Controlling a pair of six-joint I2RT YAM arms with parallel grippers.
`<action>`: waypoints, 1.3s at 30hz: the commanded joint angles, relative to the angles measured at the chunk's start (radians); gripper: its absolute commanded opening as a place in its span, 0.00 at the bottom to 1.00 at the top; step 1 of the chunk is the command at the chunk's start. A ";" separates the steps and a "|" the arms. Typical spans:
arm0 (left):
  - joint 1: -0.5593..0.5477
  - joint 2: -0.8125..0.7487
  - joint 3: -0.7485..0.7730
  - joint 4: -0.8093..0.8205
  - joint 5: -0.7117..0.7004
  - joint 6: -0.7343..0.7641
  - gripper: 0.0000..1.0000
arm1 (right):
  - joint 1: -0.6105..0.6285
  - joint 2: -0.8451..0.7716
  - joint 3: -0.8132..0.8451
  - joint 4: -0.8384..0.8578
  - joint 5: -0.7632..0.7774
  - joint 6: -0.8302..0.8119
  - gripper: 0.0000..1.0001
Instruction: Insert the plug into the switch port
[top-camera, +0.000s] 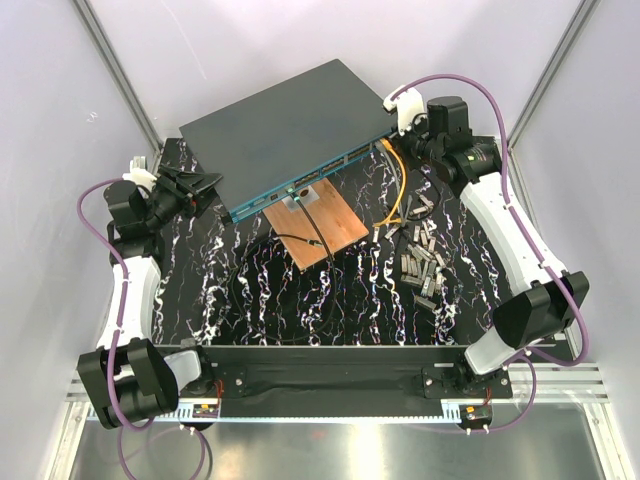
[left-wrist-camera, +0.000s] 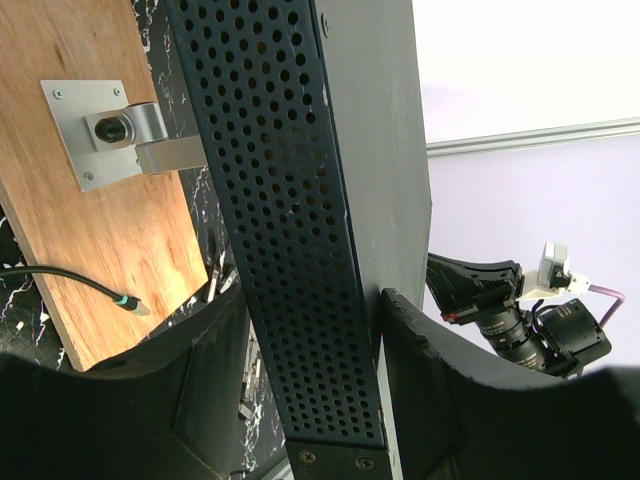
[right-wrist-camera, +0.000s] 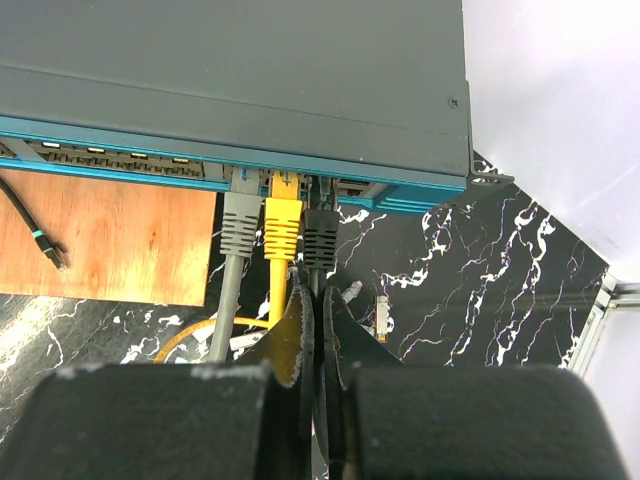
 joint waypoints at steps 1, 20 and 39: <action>-0.066 0.040 -0.006 0.114 -0.010 0.018 0.00 | 0.018 0.008 0.056 0.123 -0.032 0.014 0.00; -0.067 0.057 0.011 0.095 0.000 0.041 0.00 | 0.020 0.069 0.174 0.094 -0.062 0.058 0.00; -0.075 0.072 0.031 0.069 0.008 0.066 0.00 | 0.030 0.147 0.272 0.091 -0.070 0.067 0.00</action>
